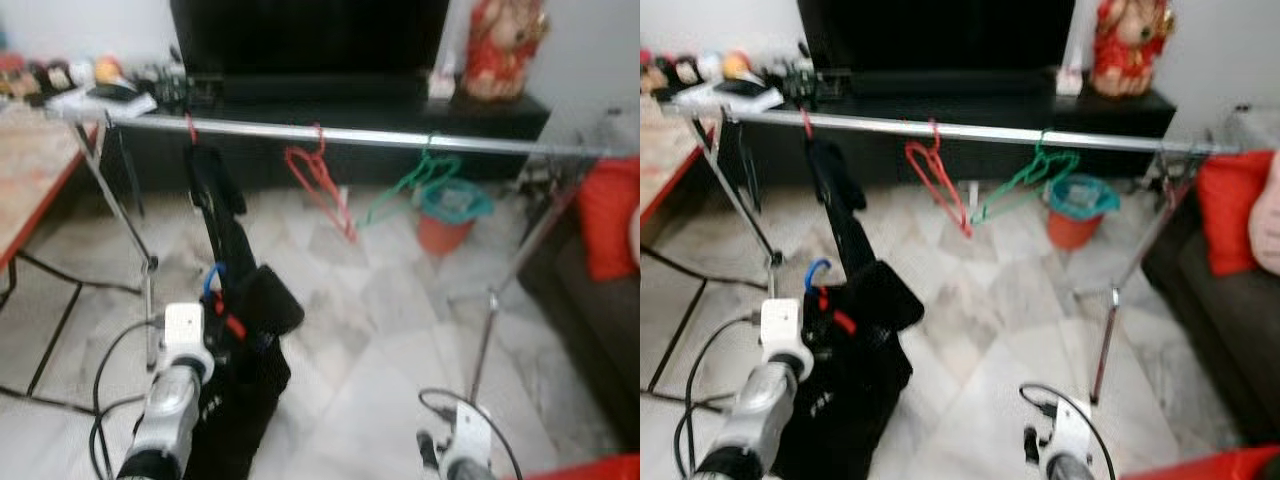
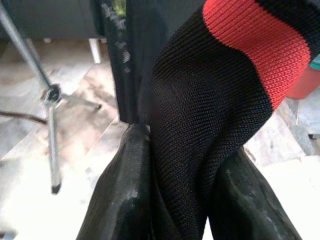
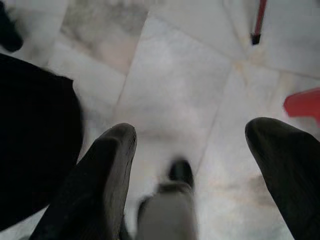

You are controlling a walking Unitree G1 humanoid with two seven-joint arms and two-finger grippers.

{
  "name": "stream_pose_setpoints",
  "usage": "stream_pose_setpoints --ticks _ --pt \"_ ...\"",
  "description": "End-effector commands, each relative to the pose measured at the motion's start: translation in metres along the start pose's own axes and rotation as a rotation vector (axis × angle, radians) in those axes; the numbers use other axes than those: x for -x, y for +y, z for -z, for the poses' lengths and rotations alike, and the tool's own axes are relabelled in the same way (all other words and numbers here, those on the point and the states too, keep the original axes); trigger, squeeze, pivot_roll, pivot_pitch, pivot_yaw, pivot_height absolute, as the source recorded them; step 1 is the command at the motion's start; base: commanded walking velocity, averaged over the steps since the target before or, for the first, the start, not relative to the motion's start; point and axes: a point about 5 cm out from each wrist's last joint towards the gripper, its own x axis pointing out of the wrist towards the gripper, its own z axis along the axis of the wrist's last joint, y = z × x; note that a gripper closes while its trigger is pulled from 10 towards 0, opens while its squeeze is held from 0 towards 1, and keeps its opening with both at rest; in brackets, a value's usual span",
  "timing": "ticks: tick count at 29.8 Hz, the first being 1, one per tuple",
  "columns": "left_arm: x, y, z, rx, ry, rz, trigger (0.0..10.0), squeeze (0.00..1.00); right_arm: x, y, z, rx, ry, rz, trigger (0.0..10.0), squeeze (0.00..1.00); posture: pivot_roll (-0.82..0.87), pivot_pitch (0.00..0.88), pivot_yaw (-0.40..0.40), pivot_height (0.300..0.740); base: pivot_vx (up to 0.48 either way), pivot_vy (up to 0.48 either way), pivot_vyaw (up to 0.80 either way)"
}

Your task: Hang hanger

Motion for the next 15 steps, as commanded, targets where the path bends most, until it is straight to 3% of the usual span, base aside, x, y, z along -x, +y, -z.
stream_pose_setpoints --ticks 1,12,15 --pt "-0.0036 -0.0114 -0.0081 -0.020 -0.032 0.044 10.0 0.00 0.0010 -0.0106 0.0016 0.001 0.008 0.030 10.0 0.00 0.00 0.000 -0.020 0.740 0.000 0.000 0.00" --pt "-0.0011 -0.0063 -0.0039 -0.038 -0.015 0.008 10.0 0.00 0.0010 -0.0109 0.0011 0.023 0.007 0.026 10.0 0.00 0.00 0.000 -0.020 0.740 0.000 0.000 0.00" --pt "-0.0012 -0.0079 -0.0040 -0.044 -0.017 0.009 10.0 0.00 0.0006 -0.0080 -0.0011 0.052 -0.004 0.013 10.0 0.00 0.00 0.000 -0.021 0.740 0.000 -0.345 0.00"
